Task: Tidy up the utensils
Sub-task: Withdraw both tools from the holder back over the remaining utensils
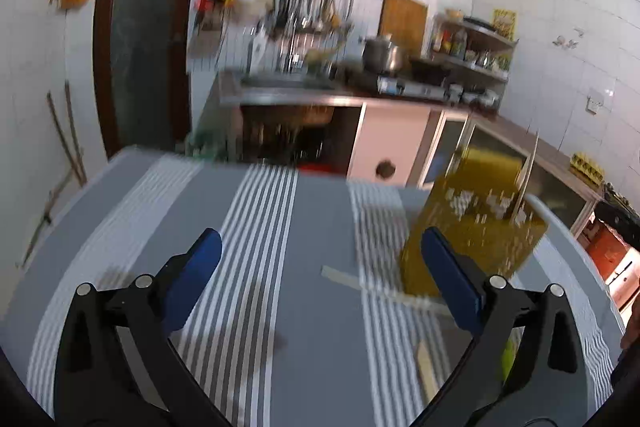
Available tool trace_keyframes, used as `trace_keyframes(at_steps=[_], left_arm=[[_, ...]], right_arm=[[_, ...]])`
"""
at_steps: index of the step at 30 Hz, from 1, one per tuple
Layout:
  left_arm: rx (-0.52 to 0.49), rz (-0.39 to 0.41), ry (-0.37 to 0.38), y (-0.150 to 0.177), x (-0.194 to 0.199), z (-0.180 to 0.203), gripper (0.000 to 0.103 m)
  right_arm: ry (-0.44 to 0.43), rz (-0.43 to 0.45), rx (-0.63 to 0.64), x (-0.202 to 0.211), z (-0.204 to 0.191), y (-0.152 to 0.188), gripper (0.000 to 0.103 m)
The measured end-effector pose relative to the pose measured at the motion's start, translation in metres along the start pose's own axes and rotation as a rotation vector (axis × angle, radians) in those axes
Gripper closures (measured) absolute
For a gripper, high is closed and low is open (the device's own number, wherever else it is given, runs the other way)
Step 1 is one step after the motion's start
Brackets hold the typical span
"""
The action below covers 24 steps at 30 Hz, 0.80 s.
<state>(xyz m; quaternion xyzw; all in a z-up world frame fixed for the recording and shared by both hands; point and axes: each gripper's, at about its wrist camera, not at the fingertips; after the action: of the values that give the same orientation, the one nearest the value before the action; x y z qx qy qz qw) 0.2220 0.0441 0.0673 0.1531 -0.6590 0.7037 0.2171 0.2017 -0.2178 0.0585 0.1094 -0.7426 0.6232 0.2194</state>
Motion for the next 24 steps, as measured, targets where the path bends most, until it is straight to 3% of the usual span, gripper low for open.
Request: trace_keyframes(at_steps=[11,17,24], left_arm=[[-0.005,-0.173,-0.039,0.067,-0.014,-0.012,0.006],[-0.042,-0.218,-0.035,0.085,-0.017,-0.003,0.006],[-0.047,-0.243,-0.025,0.097,-0.019,0.002,0.006]], right_arm=[[0.068,-0.227,-0.01,-0.012,0.005,0.106,0.038],[0.075,-0.315,-0.028,-0.021,0.0,0.131,0.04],[0.052,-0.401,-0.081,-0.034,-0.004,0.143,0.053]])
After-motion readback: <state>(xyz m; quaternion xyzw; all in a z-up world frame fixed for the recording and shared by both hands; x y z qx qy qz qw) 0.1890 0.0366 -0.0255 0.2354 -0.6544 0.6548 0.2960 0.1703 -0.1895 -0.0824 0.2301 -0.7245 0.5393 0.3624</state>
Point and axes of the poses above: each gripper's, at about its wrist camera, not at the fingertips, and x roughly against the way its jaws point, z to its right, y to its underside, and after that the axes turned 4 degrees about -x, right-handed
